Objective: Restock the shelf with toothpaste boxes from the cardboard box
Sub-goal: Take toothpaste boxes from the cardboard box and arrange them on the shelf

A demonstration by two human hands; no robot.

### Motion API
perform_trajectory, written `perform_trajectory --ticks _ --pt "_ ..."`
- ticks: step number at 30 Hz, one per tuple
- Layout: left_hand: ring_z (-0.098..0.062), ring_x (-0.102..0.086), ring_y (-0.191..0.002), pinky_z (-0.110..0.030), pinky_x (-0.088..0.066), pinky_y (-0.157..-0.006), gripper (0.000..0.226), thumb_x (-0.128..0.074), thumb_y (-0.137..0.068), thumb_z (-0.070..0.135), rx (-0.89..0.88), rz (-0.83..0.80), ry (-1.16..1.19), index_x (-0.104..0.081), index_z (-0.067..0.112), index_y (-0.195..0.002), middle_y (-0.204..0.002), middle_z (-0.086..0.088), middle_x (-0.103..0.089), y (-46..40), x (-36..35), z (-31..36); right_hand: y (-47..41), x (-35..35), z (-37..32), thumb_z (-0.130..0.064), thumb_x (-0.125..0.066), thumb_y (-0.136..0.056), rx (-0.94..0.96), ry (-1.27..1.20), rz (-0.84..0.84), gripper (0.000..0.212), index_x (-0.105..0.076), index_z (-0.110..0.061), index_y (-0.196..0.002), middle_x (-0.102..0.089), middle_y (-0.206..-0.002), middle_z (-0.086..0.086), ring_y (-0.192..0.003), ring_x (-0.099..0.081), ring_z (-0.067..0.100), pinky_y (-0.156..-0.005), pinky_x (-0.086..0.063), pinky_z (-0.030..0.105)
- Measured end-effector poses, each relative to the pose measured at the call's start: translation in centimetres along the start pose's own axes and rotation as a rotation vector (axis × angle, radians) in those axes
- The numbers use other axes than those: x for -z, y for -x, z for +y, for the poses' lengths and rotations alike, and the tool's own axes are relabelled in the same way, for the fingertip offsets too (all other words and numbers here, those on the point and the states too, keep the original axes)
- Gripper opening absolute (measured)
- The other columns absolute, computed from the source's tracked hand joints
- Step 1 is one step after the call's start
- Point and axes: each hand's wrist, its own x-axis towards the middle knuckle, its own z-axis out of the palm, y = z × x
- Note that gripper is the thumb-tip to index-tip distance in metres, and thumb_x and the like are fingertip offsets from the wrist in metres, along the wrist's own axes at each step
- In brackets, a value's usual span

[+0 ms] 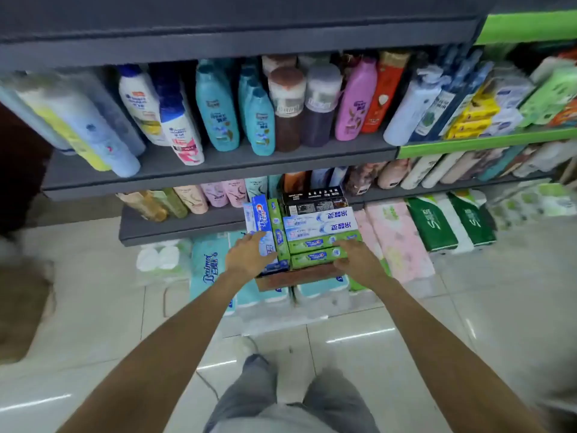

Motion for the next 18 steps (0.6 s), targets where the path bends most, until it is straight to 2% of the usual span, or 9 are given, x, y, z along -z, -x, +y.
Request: perform_trajectory --ticks 3,7,9,11,14,16,18 --pt "-0.031 -0.046 -0.124 -0.043 -0.043 -0.097 0.072 -0.059 -0.083 0.053 0.102 -0.066 0.073 -0.030 0.025 -0.142 -0.139 -0.011 -0.042 -1.6 -0.2 -1.1 -1.0 -1.0 -0.7 -0.021 -0.059 -0.087 -0.051 0.059 0.022 0.052 -0.044 -0.020 -0.137 -0.046 -0.139 0.007 -0.127 -0.038 0.029 -0.102 -0.035 0.036" --pt "-0.031 -0.041 -0.128 -0.046 -0.040 -0.100 0.080 -0.062 -0.082 0.051 0.131 -0.076 0.108 -0.024 0.020 -0.145 -0.141 -0.012 -0.037 -3.6 -0.8 -1.3 -3.6 -1.5 -0.5 -0.022 -0.060 -0.087 0.017 0.162 0.005 0.058 -0.039 -0.020 -0.141 -0.037 -0.145 0.009 -0.131 -0.033 0.029 -0.107 -0.029 0.036" --pt "-0.030 -0.035 -0.131 -0.044 -0.036 -0.103 0.078 -0.061 -0.084 0.049 0.056 -0.020 0.060 -0.025 0.017 -0.146 -0.144 -0.011 -0.035 -4.7 -1.1 -1.0 -5.8 -1.1 0.0 -0.019 -0.061 -0.085 0.049 0.208 0.010 0.062 -0.037 -0.022 -0.142 -0.034 -0.147 0.008 -0.132 -0.032 0.028 -0.106 -0.030 0.037" --pt "-0.027 -0.034 -0.131 -0.040 -0.033 -0.106 0.073 -0.061 -0.085 0.046 -0.091 0.030 -0.008 -0.029 0.017 -0.144 -0.144 -0.008 -0.037 -6.0 -1.8 -0.1 -8.1 -0.3 0.9 -0.017 -0.061 -0.083 0.071 0.288 0.029 0.067 -0.033 -0.024 -0.144 -0.030 -0.149 0.008 -0.136 -0.027 0.029 -0.107 -0.029 0.040" --pt "-0.024 -0.032 -0.131 -0.038 -0.030 -0.109 0.073 -0.061 -0.084 0.045 -0.203 0.035 -0.070 -0.029 0.019 -0.145 -0.145 -0.003 -0.036 -8.1 -3.2 2.5 -11.4 1.3 3.0 -0.022 -0.065 -0.083 0.013 0.355 -0.015 0.079 -0.020 -0.025 -0.148 -0.016 -0.154 0.011 -0.139 -0.019 0.036 -0.111 -0.026 0.047" --pt "-0.023 -0.028 -0.134 -0.039 -0.026 -0.111 0.078 -0.059 -0.085 0.048 -0.203 0.014 -0.136 -0.022 0.020 -0.147 -0.147 -0.002 -0.030 -9.4 -4.2 4.3 -13.0 2.4 4.2 -0.029 -0.067 -0.084 -0.108 0.226 -0.059 0.084 -0.014 -0.023 -0.149 -0.018 -0.152 0.016 -0.135 -0.028 0.039 -0.107 -0.031 0.046" --pt "-0.024 -0.024 -0.136 -0.041 -0.022 -0.114 0.084 -0.057 -0.085 0.052 -0.178 -0.027 -0.205 -0.012 0.021 -0.150 -0.149 -0.003 -0.025 -10.6 -5.2 5.4 -13.9 2.8 4.9 -0.030 -0.066 -0.086 -0.231 -0.020 -0.085 0.086 -0.011 -0.018 -0.150 -0.030 -0.145 0.020 -0.128 -0.040 0.037 -0.102 -0.036 0.042"
